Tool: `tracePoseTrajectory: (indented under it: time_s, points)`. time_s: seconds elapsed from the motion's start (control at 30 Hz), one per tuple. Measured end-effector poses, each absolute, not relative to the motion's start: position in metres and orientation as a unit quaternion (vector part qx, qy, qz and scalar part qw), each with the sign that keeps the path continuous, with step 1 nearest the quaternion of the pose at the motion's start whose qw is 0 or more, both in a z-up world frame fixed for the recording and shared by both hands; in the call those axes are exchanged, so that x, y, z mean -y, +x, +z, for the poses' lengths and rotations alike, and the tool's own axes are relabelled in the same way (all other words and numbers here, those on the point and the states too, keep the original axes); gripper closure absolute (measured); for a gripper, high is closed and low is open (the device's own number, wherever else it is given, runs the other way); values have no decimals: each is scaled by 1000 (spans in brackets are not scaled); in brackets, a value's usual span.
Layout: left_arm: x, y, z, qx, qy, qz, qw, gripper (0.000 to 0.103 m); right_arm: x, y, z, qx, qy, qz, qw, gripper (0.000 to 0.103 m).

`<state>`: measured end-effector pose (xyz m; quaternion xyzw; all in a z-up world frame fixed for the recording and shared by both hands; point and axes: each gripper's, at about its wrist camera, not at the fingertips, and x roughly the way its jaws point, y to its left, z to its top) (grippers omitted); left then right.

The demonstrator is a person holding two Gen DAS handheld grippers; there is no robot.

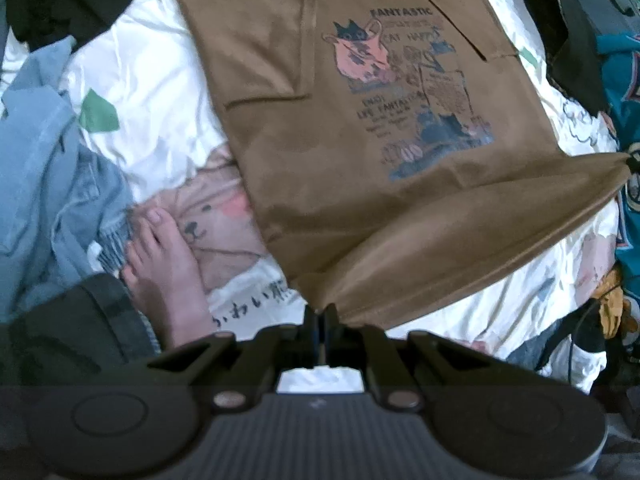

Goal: Fold clothes

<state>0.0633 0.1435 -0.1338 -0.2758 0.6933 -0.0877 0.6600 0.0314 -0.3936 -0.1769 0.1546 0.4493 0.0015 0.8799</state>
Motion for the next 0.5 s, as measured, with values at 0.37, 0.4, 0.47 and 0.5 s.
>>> tracePoseTrajectory:
  time_s: [0.37, 0.4, 0.47, 0.5]
  points:
    - [-166, 106, -136, -686, -254, -50, 680, 101, 375, 84, -178, -438, 151, -7, 886, 100]
    - [-168, 110, -140, -688, -253, -47, 678, 101, 374, 89, -180, -441, 151, -8, 885, 100]
    - [-171, 117, -148, -694, -250, -40, 674, 101, 372, 100, -184, -446, 153, -9, 882, 100]
    - [-172, 120, -154, -697, -247, -37, 673, 101, 370, 107, -187, -450, 154, -8, 880, 100]
